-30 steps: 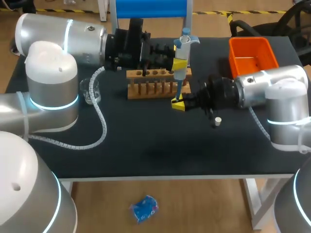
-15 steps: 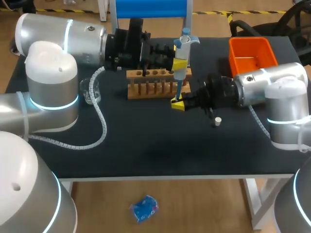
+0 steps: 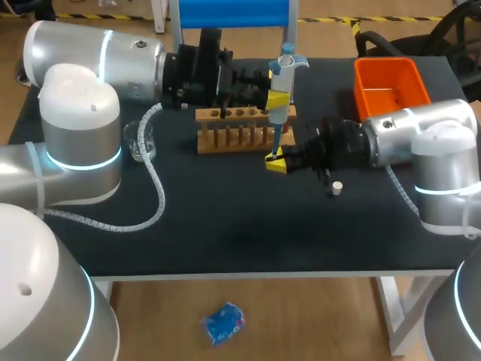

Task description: Invert the test tube, pick up the pipette, mount the tip to pipette, aspirate from beaker and dispense into the tube, eject the tip, return the pipette, and cap with the stopper.

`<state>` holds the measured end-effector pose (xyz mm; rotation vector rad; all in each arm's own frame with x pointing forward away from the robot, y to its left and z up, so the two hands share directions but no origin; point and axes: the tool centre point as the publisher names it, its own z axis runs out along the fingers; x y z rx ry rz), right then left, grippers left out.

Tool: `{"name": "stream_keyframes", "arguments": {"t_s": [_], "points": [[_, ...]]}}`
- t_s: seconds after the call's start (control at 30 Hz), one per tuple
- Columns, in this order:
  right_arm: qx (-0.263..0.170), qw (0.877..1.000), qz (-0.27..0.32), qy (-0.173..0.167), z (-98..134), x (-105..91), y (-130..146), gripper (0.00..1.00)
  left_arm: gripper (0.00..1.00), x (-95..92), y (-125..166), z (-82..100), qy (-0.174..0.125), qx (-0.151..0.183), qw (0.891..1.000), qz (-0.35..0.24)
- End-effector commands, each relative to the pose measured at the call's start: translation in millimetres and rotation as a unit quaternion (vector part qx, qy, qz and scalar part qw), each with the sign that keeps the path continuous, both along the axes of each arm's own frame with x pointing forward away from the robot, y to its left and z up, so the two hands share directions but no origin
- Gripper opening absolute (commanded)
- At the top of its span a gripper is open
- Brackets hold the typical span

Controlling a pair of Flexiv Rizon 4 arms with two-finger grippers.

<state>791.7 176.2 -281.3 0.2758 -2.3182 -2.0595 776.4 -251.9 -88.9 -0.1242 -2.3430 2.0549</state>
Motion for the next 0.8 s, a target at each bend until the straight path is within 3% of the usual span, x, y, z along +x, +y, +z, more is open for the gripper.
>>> {"name": "stream_keyframes", "arguments": {"t_s": [0.03,0.8], "points": [[-0.001,1.000,-0.002,-0.003,3.8,-4.3,-3.8,0.00,0.00,-0.1,0.9,0.4,0.000,0.000,1.000,-0.001],[-0.004,1.000,0.001,-0.004,2.6,-10.1,-4.2,0.00,0.00,-0.1,0.9,0.4,0.000,0.000,1.000,-0.001]]}}
